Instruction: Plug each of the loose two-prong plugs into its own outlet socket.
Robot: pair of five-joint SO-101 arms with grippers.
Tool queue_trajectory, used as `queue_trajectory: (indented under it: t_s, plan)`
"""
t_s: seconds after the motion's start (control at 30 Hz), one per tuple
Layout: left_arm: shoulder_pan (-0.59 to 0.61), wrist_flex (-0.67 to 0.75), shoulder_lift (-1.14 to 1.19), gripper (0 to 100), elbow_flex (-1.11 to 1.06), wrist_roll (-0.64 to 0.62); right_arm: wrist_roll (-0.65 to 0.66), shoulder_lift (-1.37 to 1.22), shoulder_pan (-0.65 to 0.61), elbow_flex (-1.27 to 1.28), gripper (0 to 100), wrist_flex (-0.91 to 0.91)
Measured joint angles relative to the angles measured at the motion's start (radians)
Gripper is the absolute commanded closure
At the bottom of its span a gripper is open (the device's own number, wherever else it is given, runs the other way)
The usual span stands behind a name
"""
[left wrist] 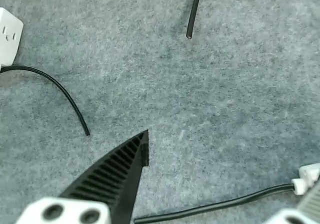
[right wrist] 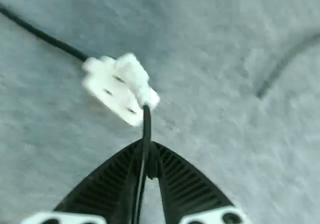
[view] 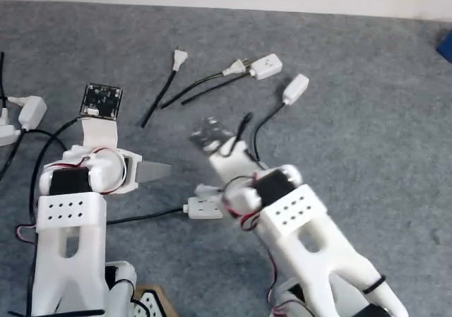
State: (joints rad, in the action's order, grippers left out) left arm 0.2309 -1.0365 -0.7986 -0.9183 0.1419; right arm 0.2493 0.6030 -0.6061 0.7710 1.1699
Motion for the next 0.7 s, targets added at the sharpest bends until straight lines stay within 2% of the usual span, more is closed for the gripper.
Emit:
queue_trajectory:
  t_s: [0.2, 0.3, 0.5, 0.7]
  plan:
    - [0.0, 0.0, 0.0, 51, 0.0, 0.0, 0.086, 0.011, 0.25, 0.014, 99.2, 0.0]
    - [0.0, 0.0, 0.0, 51, 0.0, 0.0, 0.117, 0.012, 0.308, 0.029, 99.2, 0.017]
    - [0.0, 0.0, 0.0, 51, 0.0, 0.0, 0.181, 0.012, 0.313, 0.037, 96.1, 0.089]
    - [0.0, 0.0, 0.0, 51, 0.0, 0.002, 0.48, 0.012, 0.209, 0.055, 72.1, 0.124]
